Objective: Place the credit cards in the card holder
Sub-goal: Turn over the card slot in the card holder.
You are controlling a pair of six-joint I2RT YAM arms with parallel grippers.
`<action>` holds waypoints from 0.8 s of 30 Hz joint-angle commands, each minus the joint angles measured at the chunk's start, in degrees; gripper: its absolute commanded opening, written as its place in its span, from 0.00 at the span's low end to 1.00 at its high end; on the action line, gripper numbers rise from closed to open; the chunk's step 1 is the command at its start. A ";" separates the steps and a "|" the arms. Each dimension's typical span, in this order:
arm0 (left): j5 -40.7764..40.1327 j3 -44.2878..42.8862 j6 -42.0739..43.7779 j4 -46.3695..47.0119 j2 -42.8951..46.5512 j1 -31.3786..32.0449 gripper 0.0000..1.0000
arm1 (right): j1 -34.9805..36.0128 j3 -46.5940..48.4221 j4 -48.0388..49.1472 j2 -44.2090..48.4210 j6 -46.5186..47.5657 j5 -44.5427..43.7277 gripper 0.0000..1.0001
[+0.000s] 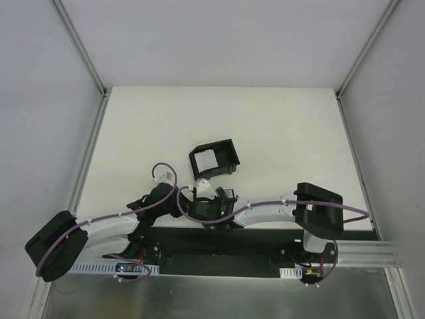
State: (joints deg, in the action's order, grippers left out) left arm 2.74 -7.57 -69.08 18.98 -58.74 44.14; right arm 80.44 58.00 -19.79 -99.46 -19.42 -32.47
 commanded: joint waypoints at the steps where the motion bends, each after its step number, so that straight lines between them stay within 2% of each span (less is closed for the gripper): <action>1: -0.46 0.81 0.17 -2.37 0.20 -0.28 0.00 | -0.20 1.94 -3.23 0.05 -1.67 -4.62 0.80; 19: -0.37 0.89 0.26 -2.37 0.03 -0.20 0.00 | -2.04 -3.06 -0.25 7.44 -5.45 -7.61 0.81; 24: -0.20 0.72 0.26 -2.46 -0.15 -0.20 0.00 | -2.84 -4.21 -2.34 8.32 -8.78 -8.75 0.81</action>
State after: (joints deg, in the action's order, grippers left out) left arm 2.72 -7.57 -69.08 18.98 -58.70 44.14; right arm 78.37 54.48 -20.51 -93.60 -24.38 -38.09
